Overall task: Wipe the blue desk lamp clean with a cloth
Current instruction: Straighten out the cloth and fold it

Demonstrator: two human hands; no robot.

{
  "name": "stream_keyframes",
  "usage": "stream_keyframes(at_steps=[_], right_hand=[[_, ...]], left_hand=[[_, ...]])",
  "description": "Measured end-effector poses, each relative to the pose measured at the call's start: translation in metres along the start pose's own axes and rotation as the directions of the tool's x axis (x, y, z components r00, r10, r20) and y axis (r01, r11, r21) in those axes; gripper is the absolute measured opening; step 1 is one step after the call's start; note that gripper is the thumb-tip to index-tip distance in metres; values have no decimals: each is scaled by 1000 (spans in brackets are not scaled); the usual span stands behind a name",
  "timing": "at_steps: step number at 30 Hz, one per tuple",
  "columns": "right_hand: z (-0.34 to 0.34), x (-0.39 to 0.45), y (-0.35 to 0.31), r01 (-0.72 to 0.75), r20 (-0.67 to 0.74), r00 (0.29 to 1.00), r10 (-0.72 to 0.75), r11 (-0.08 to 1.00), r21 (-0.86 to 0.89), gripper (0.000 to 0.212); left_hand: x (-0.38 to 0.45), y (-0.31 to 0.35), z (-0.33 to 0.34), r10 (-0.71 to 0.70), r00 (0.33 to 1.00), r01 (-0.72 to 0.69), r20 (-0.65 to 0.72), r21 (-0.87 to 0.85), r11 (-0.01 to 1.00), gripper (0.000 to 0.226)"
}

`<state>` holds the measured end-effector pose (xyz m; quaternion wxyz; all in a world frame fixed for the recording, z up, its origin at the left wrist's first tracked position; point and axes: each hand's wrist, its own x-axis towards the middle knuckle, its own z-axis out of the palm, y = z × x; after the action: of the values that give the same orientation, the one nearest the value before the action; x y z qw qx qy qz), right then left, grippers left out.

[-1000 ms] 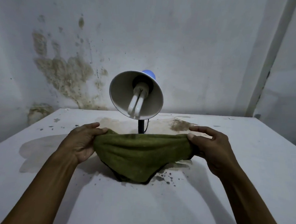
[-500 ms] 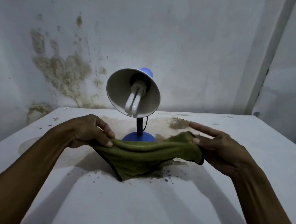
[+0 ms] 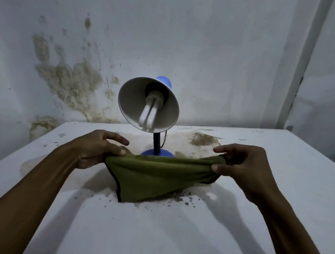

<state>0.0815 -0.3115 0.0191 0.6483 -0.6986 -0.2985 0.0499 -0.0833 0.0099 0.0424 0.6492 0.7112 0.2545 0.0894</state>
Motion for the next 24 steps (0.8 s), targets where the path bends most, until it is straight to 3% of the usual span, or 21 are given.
stream_keyframes(at_steps=[3, 8, 11, 13, 15, 18, 21, 24], right_hand=[[0, -2, -2, 21, -6, 1000, -26, 890, -456, 50], [-2, -3, -10, 16, 103, 993, 58, 794, -607, 17], [-7, -1, -8, 4, 79, 996, 36, 887, -462, 27], [-8, -1, -10, 4, 139, 990, 24, 980, -197, 28], [-7, -2, -15, -7, 220, 975, -6, 998, 60, 26], [-8, -3, -21, -18, 270, 961, -58, 962, 272, 23], [-10, 0, -25, 0, 257, 962, -90, 943, 333, 25], [-10, 2, -26, -2, 196, 978, -65, 946, 325, 37]], left_hand=[[2, 8, -1, 29, 999, -21, -41, 171, 985, 42], [-1, 15, -4, 124, 992, -115, -9, 314, 942, 35], [-10, 10, 0, 108, 991, -136, 84, 516, 846, 49], [-13, 6, 5, 158, 984, -170, 76, 630, 757, 43], [-12, 6, 10, 277, 959, -246, 56, 648, 721, 28], [-10, 8, 10, 365, 930, -315, 45, 608, 729, 24], [-8, 8, 5, 397, 916, -367, 66, 539, 758, 21], [-8, 0, 10, 438, 897, -441, 65, 210, 872, 22]])
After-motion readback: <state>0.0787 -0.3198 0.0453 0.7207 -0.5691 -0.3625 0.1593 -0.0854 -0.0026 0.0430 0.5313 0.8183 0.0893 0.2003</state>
